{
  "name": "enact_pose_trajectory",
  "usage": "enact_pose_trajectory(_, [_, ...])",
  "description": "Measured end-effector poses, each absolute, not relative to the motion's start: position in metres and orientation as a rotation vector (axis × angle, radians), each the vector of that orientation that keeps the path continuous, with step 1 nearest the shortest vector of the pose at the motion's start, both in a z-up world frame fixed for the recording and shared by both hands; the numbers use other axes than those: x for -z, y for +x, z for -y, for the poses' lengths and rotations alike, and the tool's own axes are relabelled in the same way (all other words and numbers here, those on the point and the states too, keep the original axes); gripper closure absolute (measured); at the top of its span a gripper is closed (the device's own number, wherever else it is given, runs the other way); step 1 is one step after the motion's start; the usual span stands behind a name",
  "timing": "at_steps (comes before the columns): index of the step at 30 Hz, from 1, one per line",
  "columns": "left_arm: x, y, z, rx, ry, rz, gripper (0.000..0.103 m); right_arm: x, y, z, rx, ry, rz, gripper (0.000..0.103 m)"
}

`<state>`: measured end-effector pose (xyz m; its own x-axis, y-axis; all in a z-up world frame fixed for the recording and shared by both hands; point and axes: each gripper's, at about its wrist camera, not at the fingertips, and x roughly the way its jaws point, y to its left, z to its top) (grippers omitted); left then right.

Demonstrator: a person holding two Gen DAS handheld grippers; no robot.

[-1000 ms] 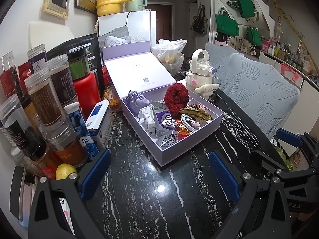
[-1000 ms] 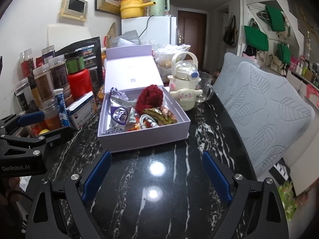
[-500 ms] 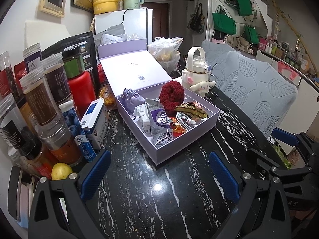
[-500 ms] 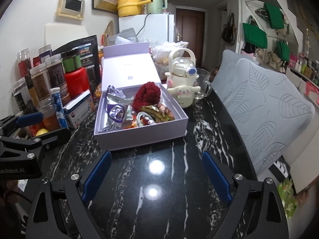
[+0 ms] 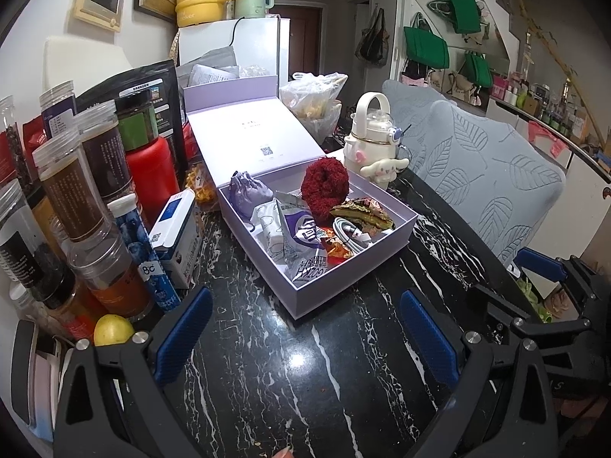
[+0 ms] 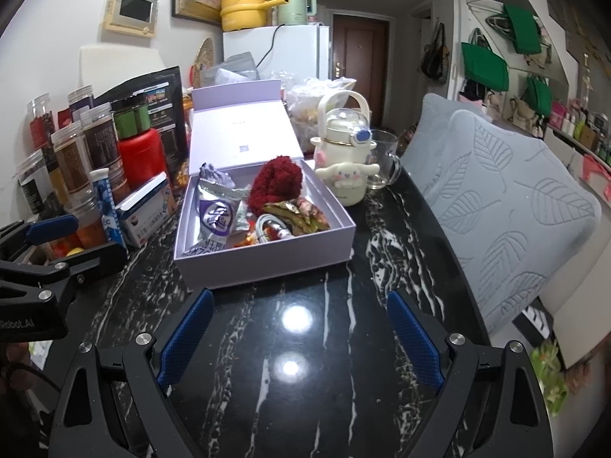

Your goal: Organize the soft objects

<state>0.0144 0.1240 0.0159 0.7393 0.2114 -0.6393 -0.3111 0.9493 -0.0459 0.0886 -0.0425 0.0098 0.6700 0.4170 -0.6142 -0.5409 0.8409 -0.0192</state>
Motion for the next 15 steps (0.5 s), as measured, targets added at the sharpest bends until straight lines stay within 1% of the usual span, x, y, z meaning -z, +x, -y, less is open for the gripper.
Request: enact_pose_trajectory(15, [-0.0141, 0.0186, -0.1246, -0.277, -0.125, -0.695, 0.003, -0.0096, 0.0886, 0.0395, -0.545, -0.231, -0.639, 0.01])
